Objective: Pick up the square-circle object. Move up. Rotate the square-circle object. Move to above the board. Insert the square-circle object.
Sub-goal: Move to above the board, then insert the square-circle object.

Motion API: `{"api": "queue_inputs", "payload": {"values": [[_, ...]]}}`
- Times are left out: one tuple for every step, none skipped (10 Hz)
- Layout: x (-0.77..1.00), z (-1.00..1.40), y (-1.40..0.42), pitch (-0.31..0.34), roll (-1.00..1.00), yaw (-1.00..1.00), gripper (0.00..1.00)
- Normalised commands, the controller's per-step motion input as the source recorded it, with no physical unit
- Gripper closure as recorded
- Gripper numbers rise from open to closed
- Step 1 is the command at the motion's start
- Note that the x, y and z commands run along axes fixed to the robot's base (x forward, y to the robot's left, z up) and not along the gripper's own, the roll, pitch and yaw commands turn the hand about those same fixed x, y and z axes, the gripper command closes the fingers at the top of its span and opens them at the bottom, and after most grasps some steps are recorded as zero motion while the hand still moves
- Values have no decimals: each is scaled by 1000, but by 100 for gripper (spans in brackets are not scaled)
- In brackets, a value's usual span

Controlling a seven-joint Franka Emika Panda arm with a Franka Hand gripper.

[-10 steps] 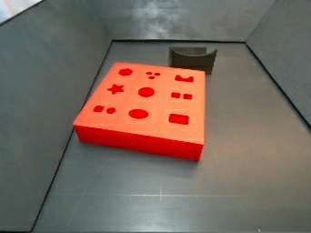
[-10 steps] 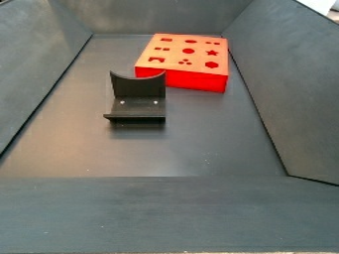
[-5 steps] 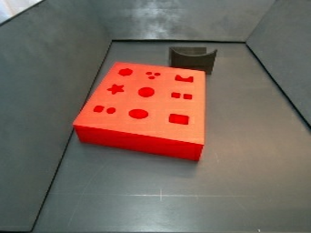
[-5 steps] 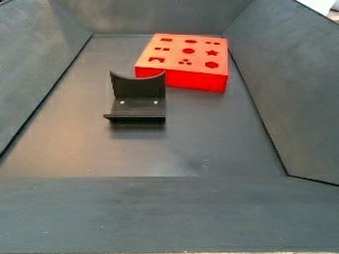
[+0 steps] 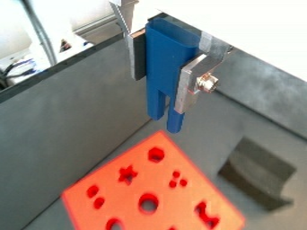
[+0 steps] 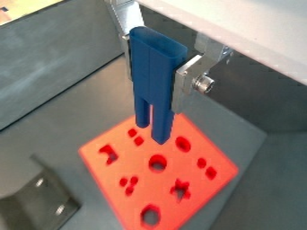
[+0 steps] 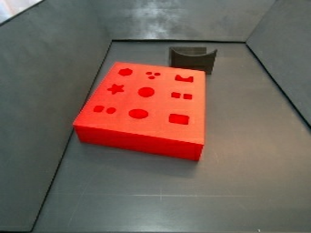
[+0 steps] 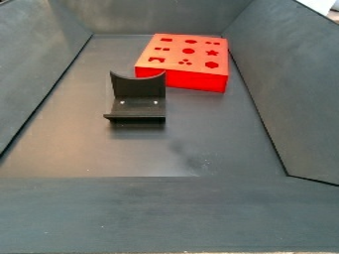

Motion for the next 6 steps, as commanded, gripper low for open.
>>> {"api": "queue_inputs", "payload": {"values": [[419,38,-1000,146,17,13,100],[353,37,-757,150,42,11,100],[262,29,-472,154,66,8,100],[210,31,-333,145,65,9,100],[123,22,-178,111,79,13,100],[-34,0,0,0,0,0,100]]}}
